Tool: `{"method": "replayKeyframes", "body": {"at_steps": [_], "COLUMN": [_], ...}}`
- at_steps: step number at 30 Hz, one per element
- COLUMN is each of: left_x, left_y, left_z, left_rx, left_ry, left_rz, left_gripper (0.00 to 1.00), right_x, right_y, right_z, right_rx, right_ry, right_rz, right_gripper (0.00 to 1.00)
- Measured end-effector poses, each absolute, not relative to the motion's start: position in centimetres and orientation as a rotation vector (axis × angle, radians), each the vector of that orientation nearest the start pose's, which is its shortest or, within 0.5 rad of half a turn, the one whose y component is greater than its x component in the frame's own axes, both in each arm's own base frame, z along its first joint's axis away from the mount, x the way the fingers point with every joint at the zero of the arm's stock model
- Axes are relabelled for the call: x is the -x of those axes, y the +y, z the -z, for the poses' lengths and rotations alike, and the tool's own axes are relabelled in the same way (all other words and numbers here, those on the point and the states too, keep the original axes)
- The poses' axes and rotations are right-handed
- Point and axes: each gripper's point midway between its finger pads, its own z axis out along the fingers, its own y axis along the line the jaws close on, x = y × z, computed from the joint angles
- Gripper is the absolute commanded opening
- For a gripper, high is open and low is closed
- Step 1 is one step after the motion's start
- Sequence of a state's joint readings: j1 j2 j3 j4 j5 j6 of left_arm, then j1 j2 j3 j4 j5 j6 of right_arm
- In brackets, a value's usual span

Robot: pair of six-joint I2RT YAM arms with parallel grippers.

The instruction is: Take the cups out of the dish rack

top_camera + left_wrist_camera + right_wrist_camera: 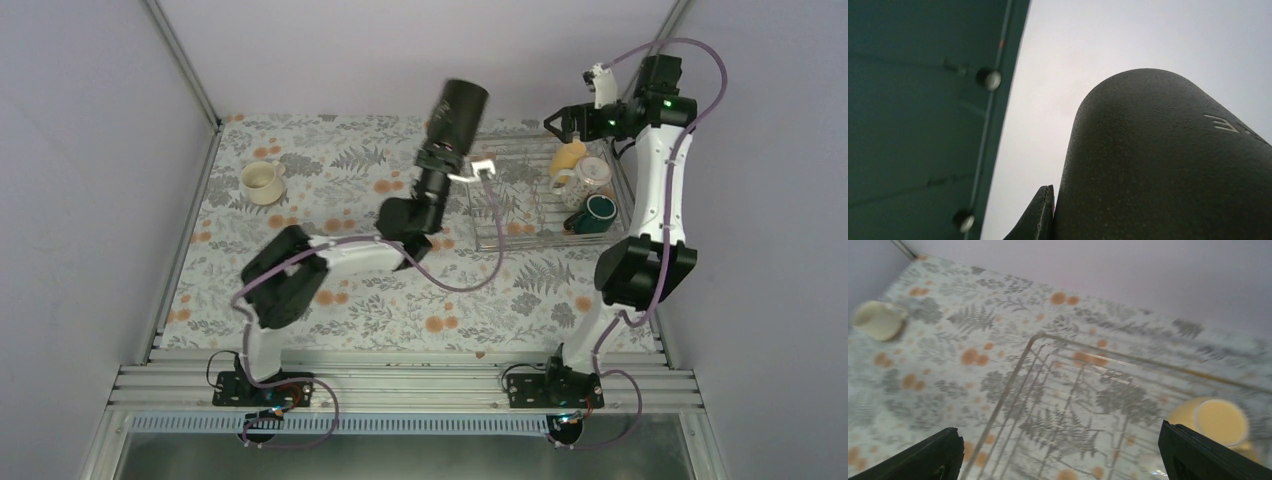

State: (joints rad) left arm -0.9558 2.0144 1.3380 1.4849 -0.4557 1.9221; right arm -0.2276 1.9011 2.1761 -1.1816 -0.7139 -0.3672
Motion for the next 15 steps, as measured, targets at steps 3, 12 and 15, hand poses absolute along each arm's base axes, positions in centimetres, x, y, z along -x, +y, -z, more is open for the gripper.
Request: {"method": "replayKeyframes", "body": {"at_steps": [3, 12, 15], "left_x": [-35.9, -38.7, -41.2], "left_y": [-32.1, -15.6, -11.9], "left_z": [-46.6, -51.6, -49.3], "left_rx": [-0.588, -0.534, -0.652], "left_ry": [0.635, 1.041, 1.222], "left_rz": [-1.099, -1.069, -1.049], "left_gripper": [0.02, 0.02, 0.02], "right_x": [-46.0, -45.1, -45.7], "right_y": [2.0, 5.8, 5.5], "right_z": [-34.4, -39.0, -38.2], "right_rx": [0.525, 0.658, 0.648], "right_ry": [2.181, 2.018, 2.041], "right_rz": [-0.384, -0.052, 0.005], "right_gripper": [1.0, 1.0, 1.0]}}
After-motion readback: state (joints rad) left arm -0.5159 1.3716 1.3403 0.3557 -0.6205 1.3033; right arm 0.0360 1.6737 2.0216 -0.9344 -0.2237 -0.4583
